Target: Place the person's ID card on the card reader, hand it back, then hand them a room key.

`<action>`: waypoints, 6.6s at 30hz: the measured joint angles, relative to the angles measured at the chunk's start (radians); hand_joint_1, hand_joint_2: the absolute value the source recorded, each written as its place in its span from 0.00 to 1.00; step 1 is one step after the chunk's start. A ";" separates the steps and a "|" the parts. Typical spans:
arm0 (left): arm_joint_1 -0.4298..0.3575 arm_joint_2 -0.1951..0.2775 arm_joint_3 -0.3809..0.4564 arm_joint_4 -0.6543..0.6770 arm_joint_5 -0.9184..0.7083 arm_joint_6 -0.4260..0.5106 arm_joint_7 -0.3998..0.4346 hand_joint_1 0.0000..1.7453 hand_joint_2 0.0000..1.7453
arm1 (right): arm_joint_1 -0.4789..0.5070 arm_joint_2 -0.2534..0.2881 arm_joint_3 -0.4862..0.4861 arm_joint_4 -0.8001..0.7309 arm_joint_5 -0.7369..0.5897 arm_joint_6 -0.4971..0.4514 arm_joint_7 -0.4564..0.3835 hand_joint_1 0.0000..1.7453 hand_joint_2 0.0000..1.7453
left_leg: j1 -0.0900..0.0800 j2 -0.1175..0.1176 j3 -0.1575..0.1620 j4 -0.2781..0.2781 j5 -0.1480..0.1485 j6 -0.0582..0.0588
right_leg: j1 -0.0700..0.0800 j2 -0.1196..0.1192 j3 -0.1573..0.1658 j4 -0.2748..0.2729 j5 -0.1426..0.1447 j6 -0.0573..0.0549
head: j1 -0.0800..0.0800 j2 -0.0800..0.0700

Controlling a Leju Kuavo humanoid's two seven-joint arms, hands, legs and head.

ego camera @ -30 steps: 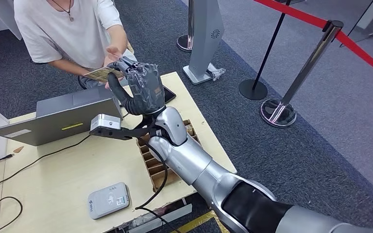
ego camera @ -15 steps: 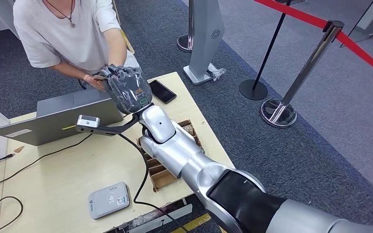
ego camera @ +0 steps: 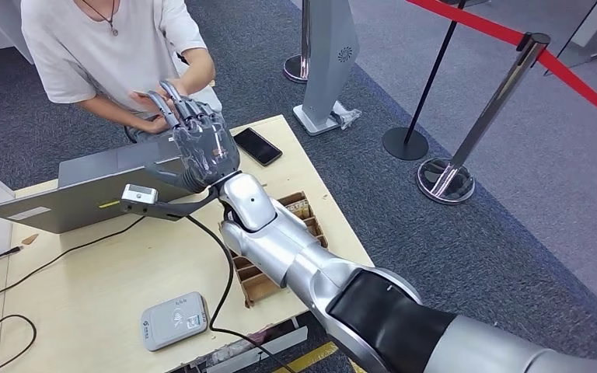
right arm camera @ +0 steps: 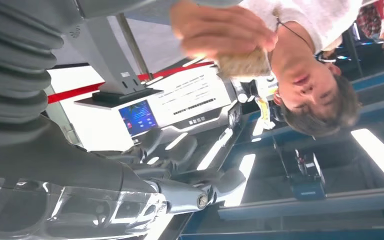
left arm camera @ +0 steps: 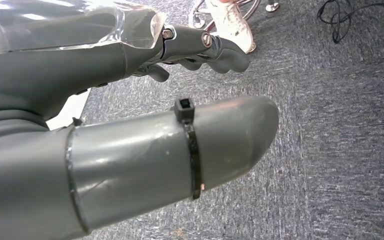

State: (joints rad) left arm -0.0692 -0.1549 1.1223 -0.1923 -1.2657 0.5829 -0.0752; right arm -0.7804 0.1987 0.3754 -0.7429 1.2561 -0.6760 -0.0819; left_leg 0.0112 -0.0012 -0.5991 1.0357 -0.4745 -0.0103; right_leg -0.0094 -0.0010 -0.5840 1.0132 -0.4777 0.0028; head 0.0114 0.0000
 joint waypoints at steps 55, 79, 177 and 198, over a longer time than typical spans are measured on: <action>0.003 -0.010 0.047 0.000 0.060 0.020 0.001 0.00 0.00 | 0.525 -0.212 0.117 -0.557 -0.175 0.083 -0.066 0.00 1.00 | 0.000 0.000 0.000 0.000 -0.001 0.000 | 0.000 0.000 0.000 -0.001 0.000 0.000 | 0.000 0.000; 0.004 -0.008 0.047 0.000 0.038 0.005 -0.014 0.00 0.00 | 0.602 -0.251 0.108 -0.596 -0.106 0.245 -0.004 0.00 1.00 | 0.000 0.000 0.000 0.000 -0.001 0.000 | 0.000 0.000 0.000 -0.001 0.000 0.000 | 0.000 0.000; 0.004 0.001 0.045 0.000 0.024 -0.016 -0.024 0.00 0.00 | 0.466 -0.271 0.079 -0.465 -0.107 0.403 0.110 0.50 1.00 | 0.000 0.000 0.000 0.000 -0.001 0.000 | 0.000 0.000 0.000 -0.001 0.000 0.000 | 0.000 0.000; 0.004 0.001 0.045 0.000 0.027 -0.015 -0.026 0.00 0.00 | 0.409 -0.264 0.087 -0.374 -0.105 0.411 0.110 0.52 1.00 | 0.000 0.000 0.000 0.000 -0.001 0.000 | 0.000 0.000 0.000 -0.001 0.000 0.000 | 0.000 0.000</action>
State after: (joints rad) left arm -0.0657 -0.1537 1.1677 -0.1923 -1.2390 0.5680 -0.1007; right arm -0.3709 -0.0649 0.4625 -1.1168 1.1513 -0.2654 0.0280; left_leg 0.0111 -0.0014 -0.5994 1.0357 -0.4751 -0.0099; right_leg -0.0095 -0.0011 -0.5837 1.0124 -0.4778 0.0028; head 0.0114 0.0000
